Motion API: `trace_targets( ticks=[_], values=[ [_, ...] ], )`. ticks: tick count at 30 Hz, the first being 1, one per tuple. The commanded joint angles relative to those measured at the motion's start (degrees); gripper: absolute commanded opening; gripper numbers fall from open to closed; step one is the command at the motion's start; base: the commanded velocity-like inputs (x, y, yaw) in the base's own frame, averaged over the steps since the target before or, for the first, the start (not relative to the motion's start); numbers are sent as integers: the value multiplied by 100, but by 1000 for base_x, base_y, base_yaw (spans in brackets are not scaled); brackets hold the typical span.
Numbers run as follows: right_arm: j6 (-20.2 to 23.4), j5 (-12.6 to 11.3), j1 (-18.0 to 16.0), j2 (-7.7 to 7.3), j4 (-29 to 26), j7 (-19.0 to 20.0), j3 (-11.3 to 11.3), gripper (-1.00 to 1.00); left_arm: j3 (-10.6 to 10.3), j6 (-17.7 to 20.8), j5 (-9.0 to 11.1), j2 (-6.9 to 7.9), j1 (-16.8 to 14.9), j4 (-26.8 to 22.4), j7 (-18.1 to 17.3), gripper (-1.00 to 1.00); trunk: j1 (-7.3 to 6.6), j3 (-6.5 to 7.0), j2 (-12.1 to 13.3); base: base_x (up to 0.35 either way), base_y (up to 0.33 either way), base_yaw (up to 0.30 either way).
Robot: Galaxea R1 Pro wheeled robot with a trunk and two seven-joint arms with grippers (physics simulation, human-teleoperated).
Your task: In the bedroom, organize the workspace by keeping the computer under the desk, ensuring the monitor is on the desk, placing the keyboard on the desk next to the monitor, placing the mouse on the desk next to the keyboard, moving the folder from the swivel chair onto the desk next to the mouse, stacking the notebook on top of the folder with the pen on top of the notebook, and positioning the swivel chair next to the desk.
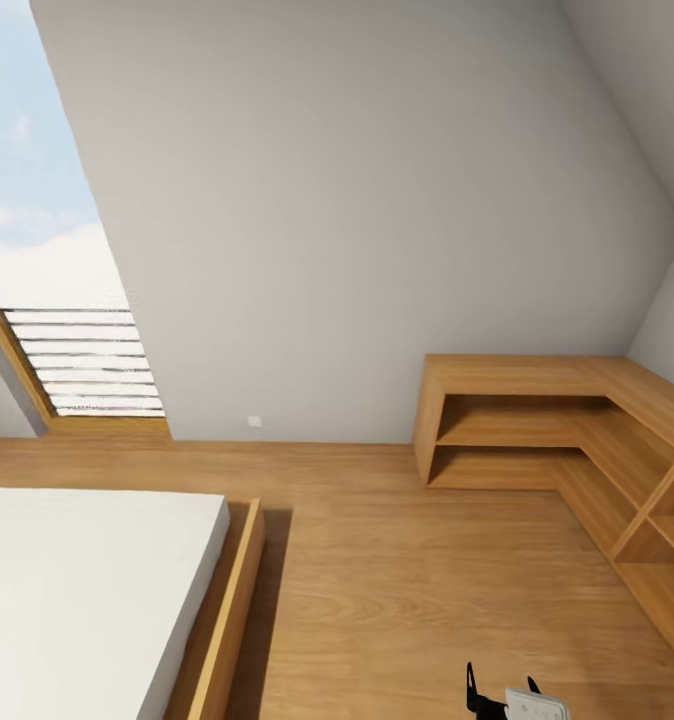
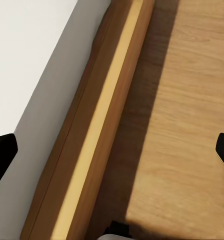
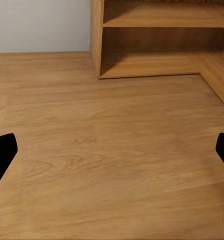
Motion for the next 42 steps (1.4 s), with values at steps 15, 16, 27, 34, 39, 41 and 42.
trace_targets(
  ticks=[15, 16, 27, 34, 39, 41, 42],
  values=[
    [-23, -52, -7, 2, 17, 4, 51, 100, -50, -13, 19, 0, -4, 3, 70, 100, 5, -9, -8, 321, 0, 0],
    [-23, -54, -7, 2, 17, 3, 51, 100, -50, -13, 19, 0, -4, 3, 65, 100, 5, -9, -8, 321, 0, 0],
    [-17, -52, -7, 1, 17, 27, 51, 100, -50, -13, 19, -1, -4, 3, 47, 100, 5, -9, -8, 322, 0, 0],
    [-15, -52, -7, 2, 17, 44, 51, 100, -50, -13, 19, 6, -4, 3, 46, 100, 5, -9, -8, 322, 0, 0],
    [-14, -52, -7, 2, 17, 45, 51, 100, -50, -13, 19, 3, -4, 3, 46, 100, 5, -9, -8, 322, 0, 0],
    [-14, -52, -7, 2, 17, 45, 51, 100, -50, -13, 19, 5, -4, 3, 46, 100, 5, -9, -8, 322, 0, 0],
    [-14, -52, -7, 2, 17, 45, 51, 100, -50, -13, 19, 5, -4, 3, 46, 100, 5, -9, -8, 322, 0, 0]
  ],
)
